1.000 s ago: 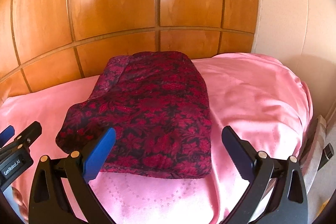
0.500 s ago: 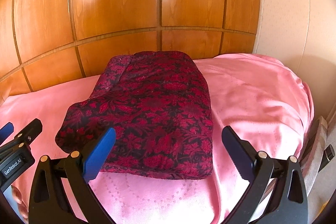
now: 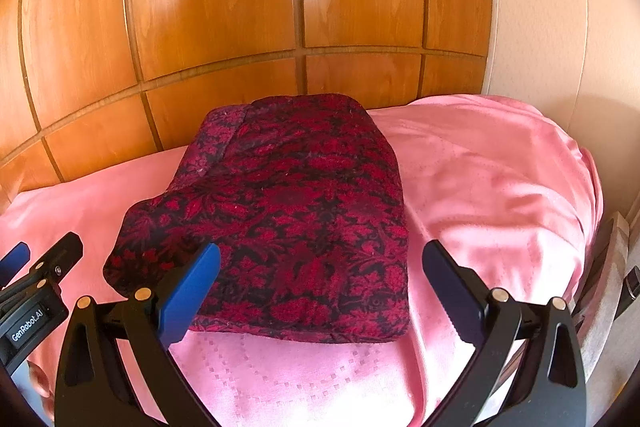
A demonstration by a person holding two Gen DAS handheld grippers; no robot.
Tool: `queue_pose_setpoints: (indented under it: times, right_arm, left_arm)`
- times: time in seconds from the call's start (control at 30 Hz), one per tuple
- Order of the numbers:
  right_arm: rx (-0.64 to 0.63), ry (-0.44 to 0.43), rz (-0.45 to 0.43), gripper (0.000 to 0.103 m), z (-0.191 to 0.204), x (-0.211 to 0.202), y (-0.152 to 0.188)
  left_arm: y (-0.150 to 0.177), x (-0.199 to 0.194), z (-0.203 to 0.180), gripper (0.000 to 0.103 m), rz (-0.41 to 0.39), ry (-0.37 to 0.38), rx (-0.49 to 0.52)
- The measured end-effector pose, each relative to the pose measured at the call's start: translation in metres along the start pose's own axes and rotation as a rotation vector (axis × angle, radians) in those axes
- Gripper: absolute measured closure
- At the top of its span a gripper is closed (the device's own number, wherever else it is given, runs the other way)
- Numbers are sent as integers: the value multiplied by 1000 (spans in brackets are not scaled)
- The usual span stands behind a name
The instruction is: Fold small clothes
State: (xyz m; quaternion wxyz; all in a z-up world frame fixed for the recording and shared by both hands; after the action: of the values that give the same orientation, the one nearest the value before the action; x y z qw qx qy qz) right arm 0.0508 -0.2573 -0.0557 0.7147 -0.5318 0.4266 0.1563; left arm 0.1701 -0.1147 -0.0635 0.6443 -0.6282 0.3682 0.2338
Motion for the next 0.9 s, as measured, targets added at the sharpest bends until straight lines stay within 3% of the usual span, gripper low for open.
queue_pose_setpoints:
  times: [0.9]
  right_arm:
    - [-8, -31, 18, 2, 5, 1, 4]
  left_arm:
    - [2, -4, -2, 4, -10, -9, 5]
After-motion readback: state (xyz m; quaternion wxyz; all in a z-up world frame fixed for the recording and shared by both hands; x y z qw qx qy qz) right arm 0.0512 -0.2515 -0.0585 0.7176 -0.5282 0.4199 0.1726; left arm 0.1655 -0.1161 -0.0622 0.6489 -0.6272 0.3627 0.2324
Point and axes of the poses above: each gripper's, at about its wrist camera, not at the fingertips, and x roughly the way its jaws point, z to its left, y to its underside, the point moved 9 cm from there along x, roughly the way its jaws point, and after that the axes turned 15 degrees about z, right-handed, at the moved point
